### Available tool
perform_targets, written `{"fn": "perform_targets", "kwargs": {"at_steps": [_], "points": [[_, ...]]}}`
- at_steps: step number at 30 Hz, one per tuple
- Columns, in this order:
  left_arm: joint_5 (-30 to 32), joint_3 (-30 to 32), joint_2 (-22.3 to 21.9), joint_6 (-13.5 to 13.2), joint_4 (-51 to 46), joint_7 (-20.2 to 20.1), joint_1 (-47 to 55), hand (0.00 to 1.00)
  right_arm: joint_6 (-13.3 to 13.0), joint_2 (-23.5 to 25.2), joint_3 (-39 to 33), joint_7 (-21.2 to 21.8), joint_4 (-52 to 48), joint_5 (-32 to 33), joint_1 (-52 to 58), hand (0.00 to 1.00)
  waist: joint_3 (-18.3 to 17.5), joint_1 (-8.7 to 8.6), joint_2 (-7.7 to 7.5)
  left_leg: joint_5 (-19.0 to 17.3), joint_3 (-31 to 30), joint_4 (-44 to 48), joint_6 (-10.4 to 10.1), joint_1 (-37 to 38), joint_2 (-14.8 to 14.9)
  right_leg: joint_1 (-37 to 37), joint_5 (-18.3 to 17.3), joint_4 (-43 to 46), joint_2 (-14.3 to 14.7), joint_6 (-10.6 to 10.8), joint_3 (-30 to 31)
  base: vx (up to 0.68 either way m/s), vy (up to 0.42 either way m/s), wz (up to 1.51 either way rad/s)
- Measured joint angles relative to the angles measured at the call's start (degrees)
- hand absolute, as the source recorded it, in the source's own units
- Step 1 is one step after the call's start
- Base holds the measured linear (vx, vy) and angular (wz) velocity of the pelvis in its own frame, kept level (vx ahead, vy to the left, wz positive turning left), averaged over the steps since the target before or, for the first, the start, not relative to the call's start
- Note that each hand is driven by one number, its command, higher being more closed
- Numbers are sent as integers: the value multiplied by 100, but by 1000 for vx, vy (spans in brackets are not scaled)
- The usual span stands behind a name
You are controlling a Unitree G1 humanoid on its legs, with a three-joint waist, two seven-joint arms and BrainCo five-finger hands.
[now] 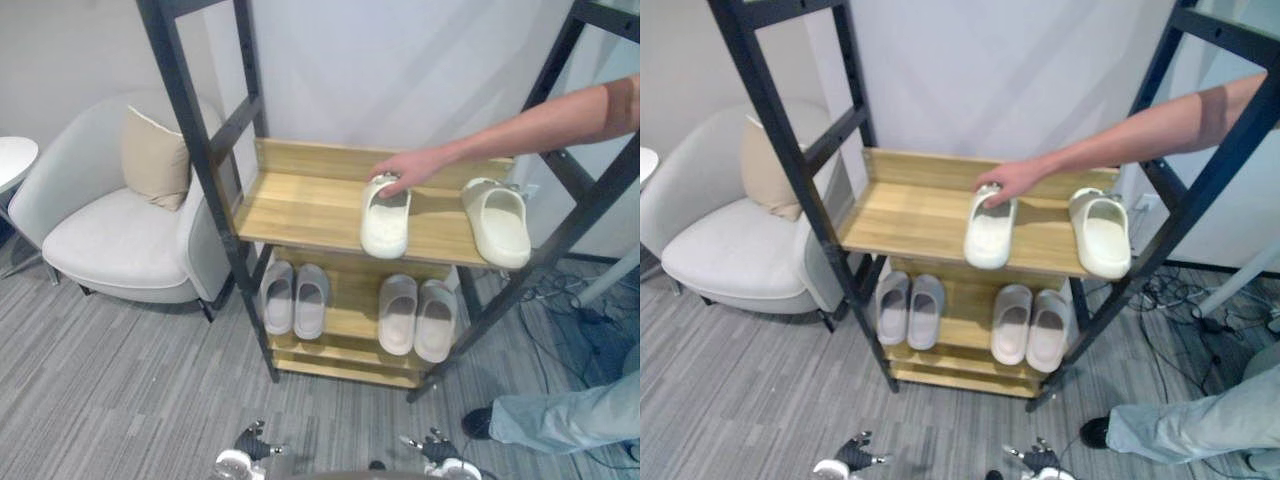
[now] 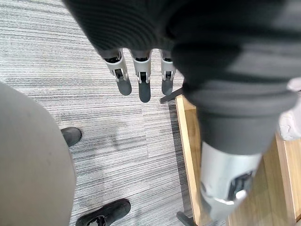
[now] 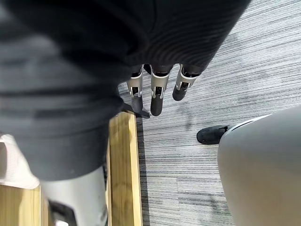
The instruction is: Organize the slippers on the shoe rack
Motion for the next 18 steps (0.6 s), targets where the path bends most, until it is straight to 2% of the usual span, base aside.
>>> {"fn": "perform_targets", "kwargs": {"at_steps": [15,18], "points": [[0,-181,3,-20,-2,0,-13,0,0,-3,10,-3,14,-14,3,0,-12,46,2,-50,128,3,-46,62,66,-3,-10,-32,70,-13,109,-21,-18,-5],[5,-373,3,-26,-2,-2,-46,0,1,-14,11,-1,15,-17,3,0,-12,44,15,-56,118,-1,-56,61,93,-6,-30,-32,98,-27,93,8,-36,2]]}}
